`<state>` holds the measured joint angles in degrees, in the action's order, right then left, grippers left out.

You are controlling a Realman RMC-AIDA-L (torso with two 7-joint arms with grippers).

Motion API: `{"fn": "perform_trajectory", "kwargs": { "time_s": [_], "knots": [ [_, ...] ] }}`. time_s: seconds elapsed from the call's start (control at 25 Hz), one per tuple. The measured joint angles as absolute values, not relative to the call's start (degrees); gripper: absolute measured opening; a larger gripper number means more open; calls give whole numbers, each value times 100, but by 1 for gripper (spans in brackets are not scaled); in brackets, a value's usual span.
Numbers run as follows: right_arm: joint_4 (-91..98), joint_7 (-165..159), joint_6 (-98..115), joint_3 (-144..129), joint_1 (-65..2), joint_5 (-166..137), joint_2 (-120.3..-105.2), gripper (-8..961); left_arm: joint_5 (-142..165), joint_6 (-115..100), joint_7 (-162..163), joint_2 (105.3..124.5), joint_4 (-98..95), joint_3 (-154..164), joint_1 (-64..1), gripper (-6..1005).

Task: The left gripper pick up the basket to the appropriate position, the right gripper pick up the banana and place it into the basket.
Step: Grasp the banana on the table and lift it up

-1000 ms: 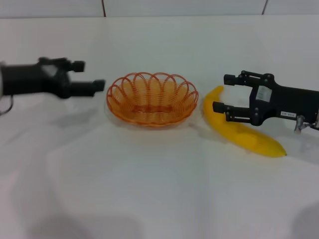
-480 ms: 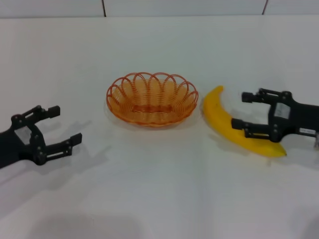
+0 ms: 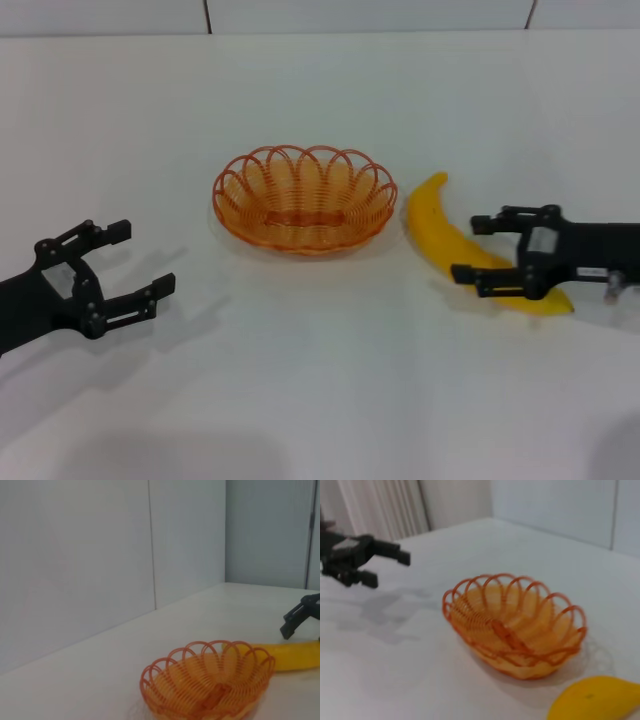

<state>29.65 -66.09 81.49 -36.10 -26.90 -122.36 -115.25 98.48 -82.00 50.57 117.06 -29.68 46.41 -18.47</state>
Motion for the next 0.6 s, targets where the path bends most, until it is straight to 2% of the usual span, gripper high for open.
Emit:
{"fn": "perform_trajectory", "kwargs": {
  "time_s": [0.12, 0.6],
  "knots": [
    [2957, -6655, 7844, -3793, -2761, -12241, -11586, 678, 9845, -8196, 5047, 11707, -2961, 4647, -1863, 894],
    [2918, -7072, 7426, -3947, -2787, -12238, -11592, 674, 9843, -8240, 4914, 11715, -2874, 4641, -1876, 892]
  ]
}}
